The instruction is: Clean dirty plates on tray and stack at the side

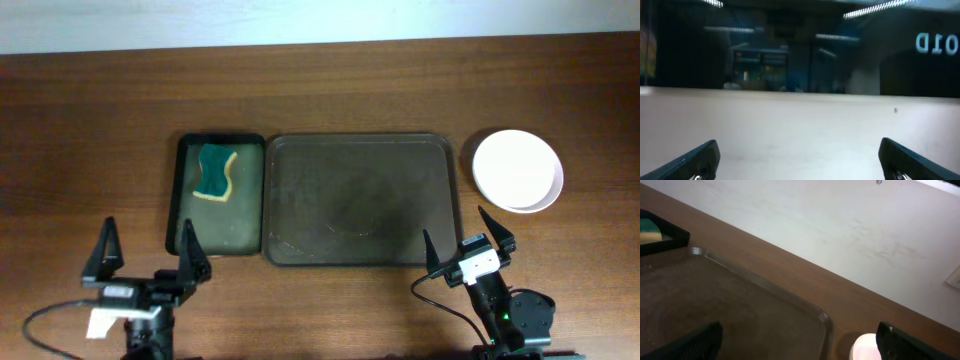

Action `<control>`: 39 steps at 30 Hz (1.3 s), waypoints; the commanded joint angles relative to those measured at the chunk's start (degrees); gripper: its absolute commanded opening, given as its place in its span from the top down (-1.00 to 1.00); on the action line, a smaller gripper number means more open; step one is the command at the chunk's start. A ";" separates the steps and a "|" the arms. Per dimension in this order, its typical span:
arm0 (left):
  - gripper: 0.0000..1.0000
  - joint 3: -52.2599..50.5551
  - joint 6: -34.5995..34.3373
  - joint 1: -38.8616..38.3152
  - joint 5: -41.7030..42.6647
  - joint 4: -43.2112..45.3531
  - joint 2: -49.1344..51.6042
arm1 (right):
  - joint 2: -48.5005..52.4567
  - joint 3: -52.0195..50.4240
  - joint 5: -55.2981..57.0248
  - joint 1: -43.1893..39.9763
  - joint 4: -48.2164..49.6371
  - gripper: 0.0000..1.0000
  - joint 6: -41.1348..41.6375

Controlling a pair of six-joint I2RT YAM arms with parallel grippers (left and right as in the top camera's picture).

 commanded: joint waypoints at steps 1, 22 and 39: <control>-0.99 -6.91 -0.28 0.28 0.76 4.20 -0.50 | -0.48 -0.26 0.11 0.37 -0.39 -0.97 -0.37; -0.99 -12.17 0.59 -2.95 -3.52 -19.76 -0.52 | -0.48 -0.26 0.11 0.37 -0.39 -0.97 -0.35; -0.99 -12.17 0.59 -2.95 -3.52 -19.78 -0.50 | -0.48 -0.26 0.11 0.37 -0.39 -0.97 -0.37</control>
